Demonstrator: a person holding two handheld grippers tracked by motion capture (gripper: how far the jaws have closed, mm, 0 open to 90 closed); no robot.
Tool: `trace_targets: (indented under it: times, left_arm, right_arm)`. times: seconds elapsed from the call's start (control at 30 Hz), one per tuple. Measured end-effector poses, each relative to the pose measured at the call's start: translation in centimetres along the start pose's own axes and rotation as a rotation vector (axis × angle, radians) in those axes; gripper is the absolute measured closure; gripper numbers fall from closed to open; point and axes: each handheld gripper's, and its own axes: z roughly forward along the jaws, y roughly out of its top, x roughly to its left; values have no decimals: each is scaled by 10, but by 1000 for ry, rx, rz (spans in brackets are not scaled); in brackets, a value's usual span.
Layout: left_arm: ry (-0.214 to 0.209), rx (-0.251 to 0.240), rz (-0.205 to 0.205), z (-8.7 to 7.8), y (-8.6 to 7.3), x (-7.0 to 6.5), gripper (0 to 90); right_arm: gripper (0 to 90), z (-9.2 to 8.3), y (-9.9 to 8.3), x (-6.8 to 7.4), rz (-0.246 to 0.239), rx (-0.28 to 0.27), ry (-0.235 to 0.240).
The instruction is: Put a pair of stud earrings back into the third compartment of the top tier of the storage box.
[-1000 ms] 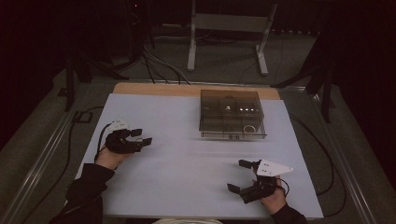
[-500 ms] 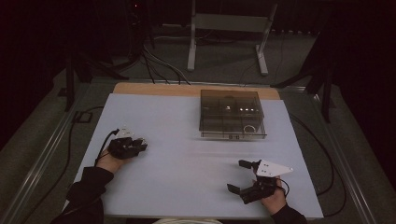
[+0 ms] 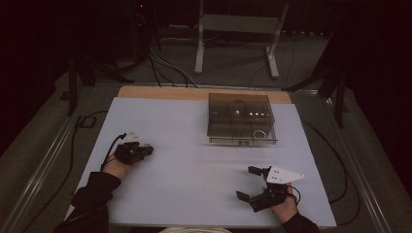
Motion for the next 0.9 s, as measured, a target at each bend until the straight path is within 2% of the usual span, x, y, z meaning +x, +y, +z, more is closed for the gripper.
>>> trace_targets:
  times: [0.4, 0.63, 0.9]
  left_arm:
    - [-57, -67, 59, -10, 32, -20, 879]
    - [-132, -111, 85, -15, 59, -36, 878]
    - [-188, -127, 170, -13, 94, -62, 878]
  right_arm:
    - [0, 0, 0, 0, 1, 1, 1]
    - [0, 0, 0, 0, 0, 3, -3]
    - [0, -1, 0, 0, 1, -2, -1]
